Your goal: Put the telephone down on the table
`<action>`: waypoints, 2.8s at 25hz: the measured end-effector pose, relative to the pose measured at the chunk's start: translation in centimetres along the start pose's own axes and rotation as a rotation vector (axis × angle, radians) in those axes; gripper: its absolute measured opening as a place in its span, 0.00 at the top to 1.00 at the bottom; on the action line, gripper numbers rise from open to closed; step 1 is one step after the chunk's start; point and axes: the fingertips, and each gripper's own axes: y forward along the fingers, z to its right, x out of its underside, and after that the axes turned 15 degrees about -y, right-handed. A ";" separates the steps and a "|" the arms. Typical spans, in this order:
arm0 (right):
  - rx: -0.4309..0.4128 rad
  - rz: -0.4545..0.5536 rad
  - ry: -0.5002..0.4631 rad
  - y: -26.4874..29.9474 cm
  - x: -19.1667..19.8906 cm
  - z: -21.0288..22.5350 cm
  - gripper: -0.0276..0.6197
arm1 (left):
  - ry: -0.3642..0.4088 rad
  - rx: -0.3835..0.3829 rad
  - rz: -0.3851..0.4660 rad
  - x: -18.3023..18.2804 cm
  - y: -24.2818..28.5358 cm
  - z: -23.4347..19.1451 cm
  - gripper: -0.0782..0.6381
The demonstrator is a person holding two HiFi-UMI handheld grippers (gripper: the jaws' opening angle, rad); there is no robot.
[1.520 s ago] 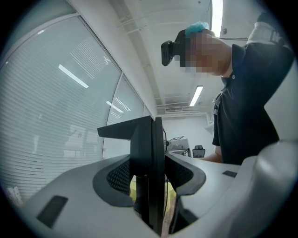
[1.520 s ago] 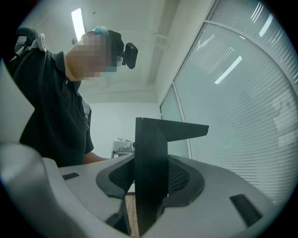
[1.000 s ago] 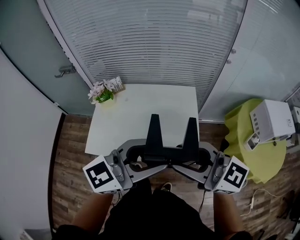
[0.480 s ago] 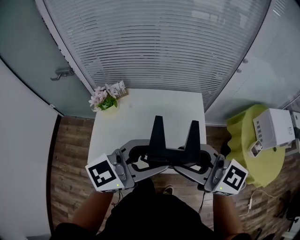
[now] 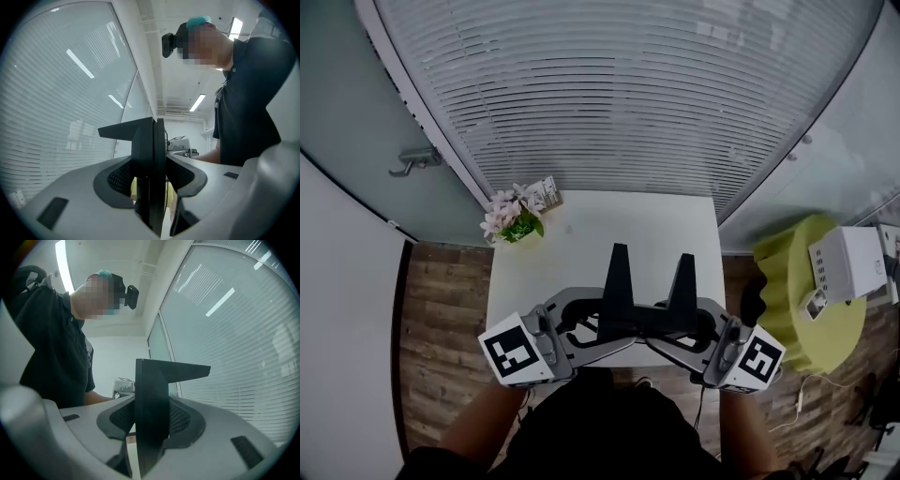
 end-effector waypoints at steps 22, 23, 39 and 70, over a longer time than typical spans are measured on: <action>-0.111 -0.066 0.265 0.9 11.5 5.5 0.68 | -0.235 -0.071 -0.080 6.9 2.2 -10.0 0.60; -0.113 -0.067 0.278 0.8 12.1 5.6 0.68 | -0.240 -0.074 -0.092 7.5 2.3 -10.3 0.60; -0.078 -0.110 0.499 0.1 22.7 7.8 0.68 | -0.443 -0.095 -0.155 16.1 3.8 -16.9 0.60; -0.051 -0.208 0.780 1.8 37.5 12.9 0.66 | -0.721 -0.181 -0.211 26.0 4.8 -28.6 0.60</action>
